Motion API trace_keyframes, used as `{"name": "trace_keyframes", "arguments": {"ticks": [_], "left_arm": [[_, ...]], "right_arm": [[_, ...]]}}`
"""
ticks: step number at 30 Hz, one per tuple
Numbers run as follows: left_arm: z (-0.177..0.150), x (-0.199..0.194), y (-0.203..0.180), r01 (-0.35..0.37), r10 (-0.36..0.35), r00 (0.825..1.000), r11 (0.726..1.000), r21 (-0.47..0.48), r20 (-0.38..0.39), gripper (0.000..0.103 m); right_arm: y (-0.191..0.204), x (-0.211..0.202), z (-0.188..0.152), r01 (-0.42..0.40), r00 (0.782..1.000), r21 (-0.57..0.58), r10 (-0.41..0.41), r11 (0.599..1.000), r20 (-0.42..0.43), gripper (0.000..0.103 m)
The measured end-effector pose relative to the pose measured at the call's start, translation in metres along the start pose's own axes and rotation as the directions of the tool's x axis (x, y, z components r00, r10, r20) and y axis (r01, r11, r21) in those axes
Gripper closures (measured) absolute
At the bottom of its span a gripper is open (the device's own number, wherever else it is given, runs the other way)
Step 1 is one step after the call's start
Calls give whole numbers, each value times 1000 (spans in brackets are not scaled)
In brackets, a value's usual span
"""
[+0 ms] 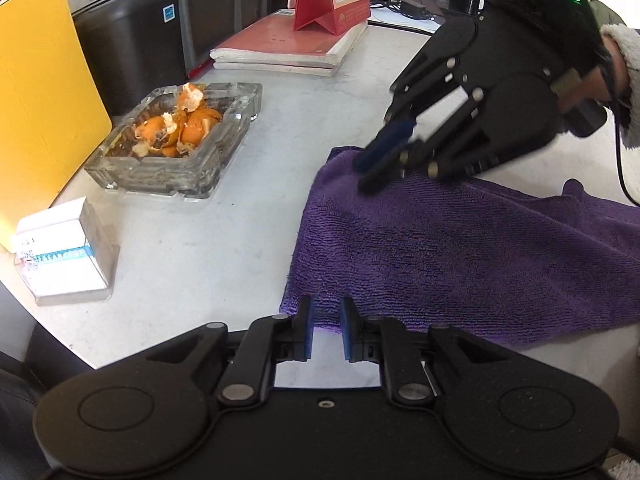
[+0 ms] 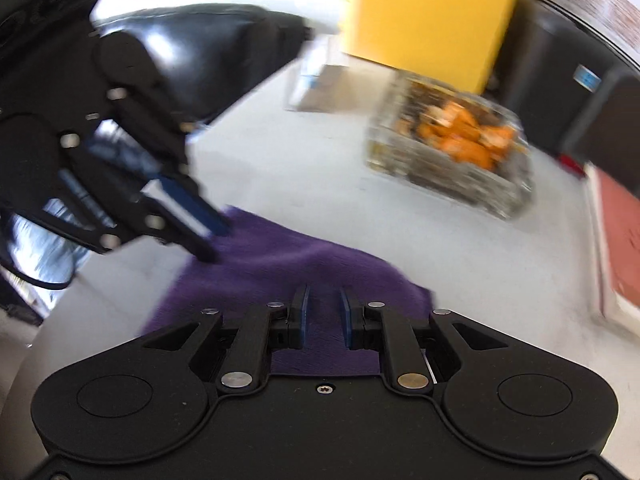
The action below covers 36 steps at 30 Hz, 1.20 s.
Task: Fold towel
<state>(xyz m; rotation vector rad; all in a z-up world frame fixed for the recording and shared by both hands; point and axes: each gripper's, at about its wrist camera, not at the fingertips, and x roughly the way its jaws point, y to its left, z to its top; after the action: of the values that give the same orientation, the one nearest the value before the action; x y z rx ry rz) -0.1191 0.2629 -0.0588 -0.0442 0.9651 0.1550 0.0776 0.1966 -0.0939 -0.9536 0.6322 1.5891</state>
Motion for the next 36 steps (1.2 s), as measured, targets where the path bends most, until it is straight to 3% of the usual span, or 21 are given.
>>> {"name": "trace_keyframes", "arguments": {"ticks": [3,8,13,17,21,26,29,36], "left_arm": [[-1,-1,1,-3,3,1000,1000,3,-1,89],[-1,-1,2,0,0,1000,1000,-2,-2,89],[-7,-2,7,13,-13,1000,999,-32,14,87],[-10,-4,11,19,-18,1000,998,-55,16,84],[-7,-8,8,-10,10,1000,1000,-23,3,84],[12,-23,5,-17,17,997,1000,5,69,84],[32,-17,-6,16,-21,994,999,44,108,84],[68,32,-40,65,-85,992,978,197,96,84]], "right_arm": [[-9,-6,2,49,999,38,-49,998,2,88],[24,-8,23,-74,994,-16,75,997,78,89],[30,17,20,-98,993,-27,99,995,57,89],[-4,6,10,23,999,71,-25,997,35,89],[-36,-21,-7,148,988,176,-152,973,11,87],[-37,-77,-43,191,978,306,-208,933,25,87],[-22,-105,-71,203,975,360,-222,910,13,87],[22,-107,-103,183,982,409,-190,894,-25,87]]}}
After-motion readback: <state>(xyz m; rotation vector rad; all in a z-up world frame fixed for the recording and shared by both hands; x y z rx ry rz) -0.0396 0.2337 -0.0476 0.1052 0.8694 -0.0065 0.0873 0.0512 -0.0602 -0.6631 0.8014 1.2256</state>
